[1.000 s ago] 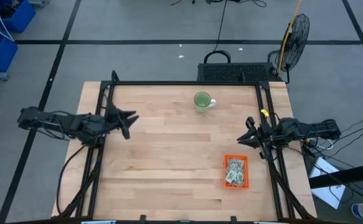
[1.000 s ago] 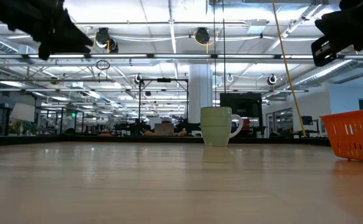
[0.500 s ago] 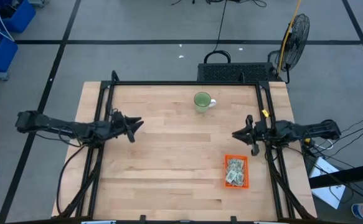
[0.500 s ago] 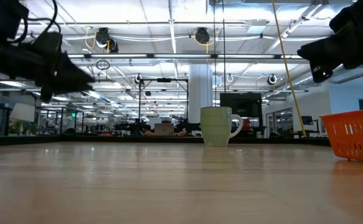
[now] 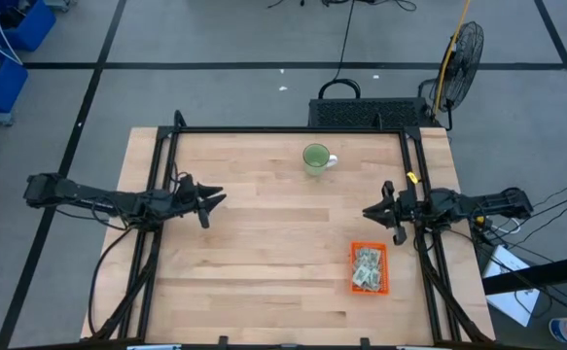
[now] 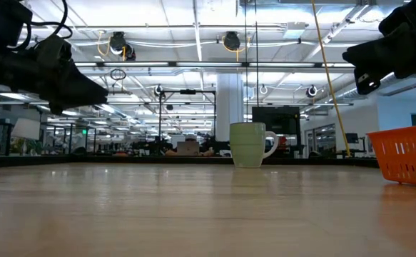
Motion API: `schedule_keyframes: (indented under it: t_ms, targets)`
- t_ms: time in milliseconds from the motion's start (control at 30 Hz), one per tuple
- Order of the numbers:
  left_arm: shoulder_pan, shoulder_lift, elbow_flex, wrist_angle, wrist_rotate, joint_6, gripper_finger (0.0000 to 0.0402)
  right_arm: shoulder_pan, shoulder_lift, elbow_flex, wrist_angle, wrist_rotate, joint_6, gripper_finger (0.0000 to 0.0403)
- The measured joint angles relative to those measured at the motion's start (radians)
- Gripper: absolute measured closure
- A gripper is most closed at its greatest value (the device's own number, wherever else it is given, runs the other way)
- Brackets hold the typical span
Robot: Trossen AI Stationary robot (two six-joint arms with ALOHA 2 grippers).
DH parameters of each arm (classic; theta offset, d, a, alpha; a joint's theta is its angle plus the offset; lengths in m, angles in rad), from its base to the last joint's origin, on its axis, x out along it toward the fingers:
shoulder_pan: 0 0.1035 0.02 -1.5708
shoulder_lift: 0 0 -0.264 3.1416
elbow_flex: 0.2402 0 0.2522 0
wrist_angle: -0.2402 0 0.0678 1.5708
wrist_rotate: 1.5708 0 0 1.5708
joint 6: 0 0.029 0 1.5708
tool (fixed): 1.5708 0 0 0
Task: Pick and place Stevia / Truvia into bins
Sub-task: Return to Home Position
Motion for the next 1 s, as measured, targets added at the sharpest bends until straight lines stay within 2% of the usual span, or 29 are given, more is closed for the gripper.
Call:
schedule_keyframes:
  t_ms: [300, 533, 600, 733, 867, 1000]
  targets:
    - [0.0, 0.0, 0.0, -0.025, -0.006, 0.036, 0.0259, 0.0, 0.0, -0.001, 0.002, 0.001, -0.115, 0.036]
    - [0.0, 0.0, 0.0, -0.118, -0.006, 0.02, 0.0259, 0.0, 0.0, -0.002, 0.003, 0.001, -0.114, 0.036]
    - [0.0, 0.0, 0.0, -0.125, 0.015, -0.025, 0.0259, 0.0, 0.0, -0.003, 0.004, 0.001, -0.097, 0.036]
    - [0.0, -0.003, 0.0, -0.12, 0.049, 0.04, 0.0259, 0.0, 0.0, -0.003, 0.012, 0.002, -0.086, 0.036]
    - [0.0, -0.032, 0.0, -0.113, -0.008, 0.075, 0.0259, 0.0, 0.0, -0.003, 0.012, 0.002, -0.088, 0.036]
    - [0.0, -0.078, 0.0, -0.21, -0.032, 0.045, 0.0259, 0.0, 0.0, -0.003, 0.006, 0.002, -0.089, 0.036]
